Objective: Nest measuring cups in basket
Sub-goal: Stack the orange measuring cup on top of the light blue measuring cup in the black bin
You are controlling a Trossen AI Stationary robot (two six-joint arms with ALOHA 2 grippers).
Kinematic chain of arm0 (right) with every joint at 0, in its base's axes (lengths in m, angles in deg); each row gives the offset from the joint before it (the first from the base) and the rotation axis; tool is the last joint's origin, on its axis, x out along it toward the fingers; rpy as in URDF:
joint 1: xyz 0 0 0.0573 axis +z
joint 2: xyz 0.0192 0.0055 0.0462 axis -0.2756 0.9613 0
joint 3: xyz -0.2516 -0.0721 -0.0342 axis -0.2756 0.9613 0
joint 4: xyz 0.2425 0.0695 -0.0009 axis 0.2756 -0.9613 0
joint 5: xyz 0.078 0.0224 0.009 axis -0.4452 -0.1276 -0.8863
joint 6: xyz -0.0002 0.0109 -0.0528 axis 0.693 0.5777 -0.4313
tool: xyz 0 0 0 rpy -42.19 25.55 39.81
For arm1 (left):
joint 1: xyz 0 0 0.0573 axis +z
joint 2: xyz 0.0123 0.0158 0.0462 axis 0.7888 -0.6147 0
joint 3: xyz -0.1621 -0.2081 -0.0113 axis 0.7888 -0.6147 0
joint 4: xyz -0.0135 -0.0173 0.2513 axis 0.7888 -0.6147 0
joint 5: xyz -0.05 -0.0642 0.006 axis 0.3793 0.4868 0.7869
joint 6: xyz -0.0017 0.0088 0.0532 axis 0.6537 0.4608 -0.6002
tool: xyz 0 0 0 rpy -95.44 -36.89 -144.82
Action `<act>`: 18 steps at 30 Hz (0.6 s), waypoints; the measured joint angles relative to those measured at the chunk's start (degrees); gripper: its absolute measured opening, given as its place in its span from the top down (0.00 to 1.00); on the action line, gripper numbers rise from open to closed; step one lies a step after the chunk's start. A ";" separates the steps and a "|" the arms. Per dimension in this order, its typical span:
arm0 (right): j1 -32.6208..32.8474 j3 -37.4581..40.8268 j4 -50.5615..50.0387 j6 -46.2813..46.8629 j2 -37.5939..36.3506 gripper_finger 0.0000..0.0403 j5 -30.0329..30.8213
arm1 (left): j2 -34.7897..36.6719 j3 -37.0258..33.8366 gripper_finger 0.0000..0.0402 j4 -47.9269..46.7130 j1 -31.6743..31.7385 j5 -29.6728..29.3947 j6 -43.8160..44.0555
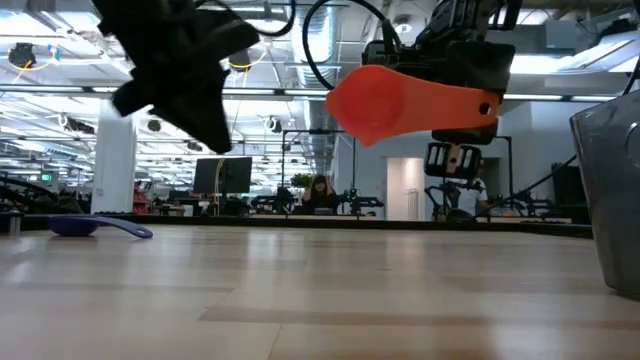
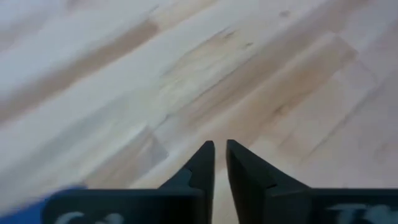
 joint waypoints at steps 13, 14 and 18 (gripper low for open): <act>-1.18 -0.02 1.27 -0.02 -0.02 0.65 0.07 | 0.00 0.00 0.61 12.37 0.10 -5.62 -51.12; -1.18 -0.02 1.29 -0.02 -0.02 0.65 0.07 | 0.00 0.00 0.59 14.67 0.10 -6.20 -54.91; -1.18 -0.02 1.29 -0.02 -0.02 0.65 0.07 | 0.00 0.00 0.57 20.63 0.12 -5.41 -68.13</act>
